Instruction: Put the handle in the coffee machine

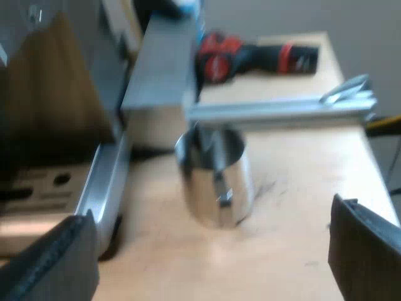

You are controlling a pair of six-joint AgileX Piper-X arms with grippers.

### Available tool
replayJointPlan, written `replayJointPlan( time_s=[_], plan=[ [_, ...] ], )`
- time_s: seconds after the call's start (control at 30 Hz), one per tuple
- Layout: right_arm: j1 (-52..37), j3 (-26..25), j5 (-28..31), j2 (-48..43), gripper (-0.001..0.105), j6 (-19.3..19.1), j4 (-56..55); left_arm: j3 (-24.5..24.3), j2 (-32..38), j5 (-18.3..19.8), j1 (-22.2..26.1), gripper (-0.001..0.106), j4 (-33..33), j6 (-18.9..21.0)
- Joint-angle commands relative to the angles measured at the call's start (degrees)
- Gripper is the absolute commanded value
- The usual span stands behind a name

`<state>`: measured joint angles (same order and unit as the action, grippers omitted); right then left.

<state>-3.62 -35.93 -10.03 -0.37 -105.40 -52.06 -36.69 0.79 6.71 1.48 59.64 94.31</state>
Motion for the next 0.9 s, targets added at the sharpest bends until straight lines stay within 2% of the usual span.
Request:
replayJointPlan(
  time_s=[0.03,0.23,0.3,0.5,0.63,0.9],
  plan=[
    [-0.2,1.4,-2.7,-2.6,0.077,-0.3,0.4,1.7,7.9,-0.6,-0.6,0.075,-0.7,1.0],
    [-0.2,3.8,-2.7,-2.6,0.077,-0.3,0.3,3.8,7.9,-0.6,-1.3,0.075,-0.2,1.0],
    [-0.2,4.8,-2.7,-2.6,0.077,-0.3,0.2,6.4,7.9,-0.6,-1.7,0.075,0.3,1.0],
    [-0.2,6.9,-2.6,-2.5,0.077,-0.3,-4.9,6.5,7.9,-0.5,-1.8,0.075,0.0,0.8],
    [-0.2,7.0,-0.7,-2.5,0.077,-0.3,-4.5,6.5,7.9,-0.5,-1.8,0.075,0.0,0.8],
    [-0.2,7.0,-0.5,-2.5,0.077,-0.3,-4.4,6.5,7.9,-0.5,-1.8,0.075,0.0,0.8]
  ],
)
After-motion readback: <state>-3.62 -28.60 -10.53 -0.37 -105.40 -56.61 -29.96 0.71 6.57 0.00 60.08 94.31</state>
